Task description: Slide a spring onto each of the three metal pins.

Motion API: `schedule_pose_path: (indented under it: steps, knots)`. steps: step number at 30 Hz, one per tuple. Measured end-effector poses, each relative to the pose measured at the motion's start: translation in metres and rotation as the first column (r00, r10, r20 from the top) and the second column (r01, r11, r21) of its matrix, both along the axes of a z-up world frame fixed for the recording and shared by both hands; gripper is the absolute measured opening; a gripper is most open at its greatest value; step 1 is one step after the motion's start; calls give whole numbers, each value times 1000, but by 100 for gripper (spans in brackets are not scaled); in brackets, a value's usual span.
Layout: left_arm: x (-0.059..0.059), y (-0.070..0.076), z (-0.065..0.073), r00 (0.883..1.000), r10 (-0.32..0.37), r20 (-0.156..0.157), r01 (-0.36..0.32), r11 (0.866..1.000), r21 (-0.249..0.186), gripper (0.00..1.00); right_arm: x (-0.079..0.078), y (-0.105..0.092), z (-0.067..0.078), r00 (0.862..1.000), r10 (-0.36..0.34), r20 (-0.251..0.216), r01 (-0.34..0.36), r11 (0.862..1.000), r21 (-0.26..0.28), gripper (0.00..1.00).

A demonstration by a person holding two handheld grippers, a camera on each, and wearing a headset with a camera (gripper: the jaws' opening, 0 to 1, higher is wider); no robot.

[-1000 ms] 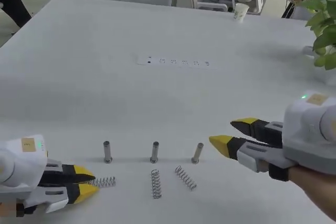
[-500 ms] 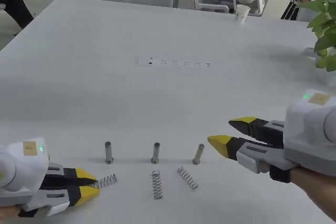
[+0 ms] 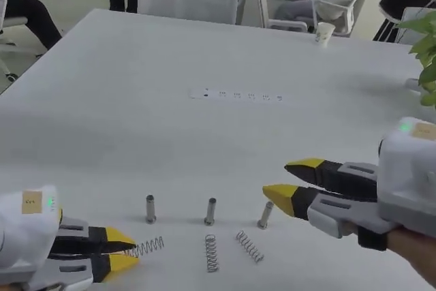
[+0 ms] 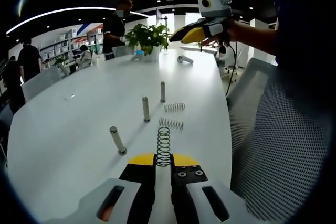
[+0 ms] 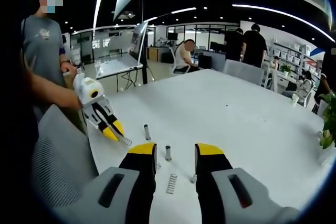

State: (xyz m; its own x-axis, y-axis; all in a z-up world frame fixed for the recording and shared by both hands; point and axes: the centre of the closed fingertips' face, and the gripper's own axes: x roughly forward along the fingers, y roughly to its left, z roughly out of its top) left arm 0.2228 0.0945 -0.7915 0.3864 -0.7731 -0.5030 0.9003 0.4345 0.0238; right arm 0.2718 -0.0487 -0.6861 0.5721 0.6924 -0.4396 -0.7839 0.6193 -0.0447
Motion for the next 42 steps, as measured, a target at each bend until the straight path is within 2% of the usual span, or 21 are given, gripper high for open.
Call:
schedule_pose_path:
  steps: [3,5,11,13,15,17,20,24,32,35,39,42]
  knots:
    - [-2,-4,16,999,-9,33,9,1000,-16,2,-5,10,2,999,54,3,-54,998,-12,27]
    - [-4,-7,27,998,-14,54,16,999,-28,2,-9,19,5,996,88,0,-88,996,0,27]
    - [-8,-19,56,991,-39,127,45,998,-45,2,-25,44,7,976,215,-19,-215,977,-2,27]
    - [-11,-24,64,988,-50,149,57,997,-46,2,-32,52,7,966,258,-31,-258,966,6,27]
    - [-13,-27,70,985,-56,164,65,997,-50,2,-36,57,6,956,291,-25,-291,957,-9,27]
    - [-15,-31,78,981,-62,185,73,996,-52,2,-45,65,4,941,336,-51,-336,942,1,26]
    - [-20,-37,86,976,-73,206,87,995,-58,2,-54,73,0,921,384,-57,-386,922,-19,25]
    - [-25,-43,93,971,-86,225,102,993,-62,2,-62,79,-4,902,425,-77,-427,904,-16,24]
    - [-31,-53,99,965,-99,242,122,989,-83,2,-72,81,-9,877,468,-110,-473,881,-18,15]
    - [-32,-55,99,964,-105,244,128,988,-83,2,-75,81,-10,871,477,-122,-483,875,-26,10]
    - [-31,-56,97,966,-103,237,128,988,-89,2,-78,80,-6,869,478,-129,-486,873,-37,10]
    - [-32,-58,95,965,-107,238,130,988,-84,2,-80,81,-7,864,485,-134,-496,865,-70,9]
